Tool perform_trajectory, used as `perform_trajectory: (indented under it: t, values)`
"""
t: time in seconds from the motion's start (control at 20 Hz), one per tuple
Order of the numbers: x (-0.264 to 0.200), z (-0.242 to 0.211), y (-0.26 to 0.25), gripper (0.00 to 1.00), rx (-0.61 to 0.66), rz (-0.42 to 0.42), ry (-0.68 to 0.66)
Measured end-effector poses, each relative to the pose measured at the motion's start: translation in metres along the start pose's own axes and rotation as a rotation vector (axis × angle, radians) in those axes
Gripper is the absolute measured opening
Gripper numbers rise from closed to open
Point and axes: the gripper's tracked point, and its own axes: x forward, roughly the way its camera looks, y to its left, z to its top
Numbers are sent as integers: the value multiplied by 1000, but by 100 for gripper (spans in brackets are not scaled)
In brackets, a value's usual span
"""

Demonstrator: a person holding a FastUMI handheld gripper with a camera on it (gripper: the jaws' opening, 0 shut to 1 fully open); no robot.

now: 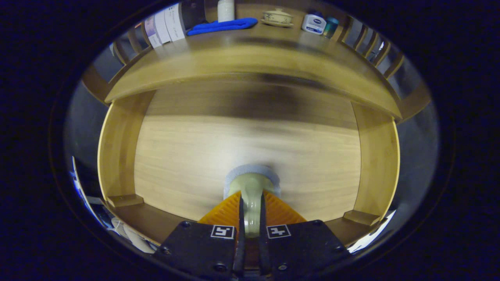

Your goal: Pull open the drawer, take out the items inside it, and place them on the countertop above the cabinet.

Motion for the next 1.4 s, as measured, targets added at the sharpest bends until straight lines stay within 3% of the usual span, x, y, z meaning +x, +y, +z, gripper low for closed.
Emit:
perform_trajectory:
  t: [0.35,0.8,1.05,1.4]
  values:
    - [-56,29,-11,17,-11,3,-47]
    - [-123,114,-13,17,-27,-1,-151]
    - [-122,171,-19,17,-25,-38,-163]
    - [-74,223,-21,17,0,-26,-128]
